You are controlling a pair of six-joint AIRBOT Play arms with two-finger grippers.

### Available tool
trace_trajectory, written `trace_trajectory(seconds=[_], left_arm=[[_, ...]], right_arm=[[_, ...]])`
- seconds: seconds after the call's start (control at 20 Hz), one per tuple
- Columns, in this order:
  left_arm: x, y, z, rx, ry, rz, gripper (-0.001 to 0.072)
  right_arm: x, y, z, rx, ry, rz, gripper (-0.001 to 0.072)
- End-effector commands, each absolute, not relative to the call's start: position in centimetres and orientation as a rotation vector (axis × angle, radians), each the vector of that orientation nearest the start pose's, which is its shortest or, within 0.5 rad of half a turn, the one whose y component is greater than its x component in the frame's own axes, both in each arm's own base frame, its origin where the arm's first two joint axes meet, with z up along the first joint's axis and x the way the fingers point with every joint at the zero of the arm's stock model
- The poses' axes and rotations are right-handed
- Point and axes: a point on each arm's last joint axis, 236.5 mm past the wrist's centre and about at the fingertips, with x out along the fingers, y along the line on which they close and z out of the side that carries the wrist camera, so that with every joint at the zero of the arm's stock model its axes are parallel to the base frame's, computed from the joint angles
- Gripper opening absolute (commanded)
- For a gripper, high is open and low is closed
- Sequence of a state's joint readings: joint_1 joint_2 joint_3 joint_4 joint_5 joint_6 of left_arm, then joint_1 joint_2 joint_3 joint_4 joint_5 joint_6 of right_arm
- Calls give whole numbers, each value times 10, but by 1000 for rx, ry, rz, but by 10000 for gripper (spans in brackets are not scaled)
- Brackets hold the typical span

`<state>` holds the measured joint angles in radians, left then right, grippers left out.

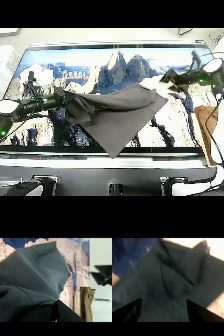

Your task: Fold the clothes and pants, and hang the long-sleeved shirts on hangers.

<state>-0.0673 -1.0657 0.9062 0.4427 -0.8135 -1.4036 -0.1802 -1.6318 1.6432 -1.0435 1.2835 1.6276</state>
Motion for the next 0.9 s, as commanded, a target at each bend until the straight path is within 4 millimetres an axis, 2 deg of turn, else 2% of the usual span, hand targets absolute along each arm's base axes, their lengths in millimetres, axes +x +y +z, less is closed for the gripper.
trace_trajectory(seconds=[0.0, 0.1, 0.15, 0.2, 0.25, 0.35, 0.4, 0.55, 0.75, 0.85], left_arm=[[404, -163, 118, -918, 812, -462, 36], [407, -153, 117, -917, 800, -444, 36], [408, -150, 117, -920, 797, -438, 35], [409, -149, 117, -920, 796, -435, 36], [409, -149, 117, -917, 795, -436, 36], [408, -149, 117, -889, 788, -448, 36], [408, -150, 117, -886, 787, -450, 36], [408, -150, 117, -886, 787, -450, 36], [408, -149, 117, -885, 786, -449, 36], [409, -149, 117, -871, 780, -453, 36]], right_arm=[[391, 21, 13, 502, 1643, 194, 624], [347, 37, -8, 526, 1795, 235, 624], [327, 49, -27, 547, 1832, 228, 624], [307, 68, -45, 578, 1858, 235, 624], [284, 95, -61, 621, 1878, 277, 624], [245, 144, -78, 652, 1895, 405, 625], [235, 161, -83, 663, 1896, 427, 625], [224, 213, -83, 683, 1863, 500, 632], [205, 267, -94, 591, 1842, 512, 636], [192, 296, -95, 592, 1837, 548, 674]])
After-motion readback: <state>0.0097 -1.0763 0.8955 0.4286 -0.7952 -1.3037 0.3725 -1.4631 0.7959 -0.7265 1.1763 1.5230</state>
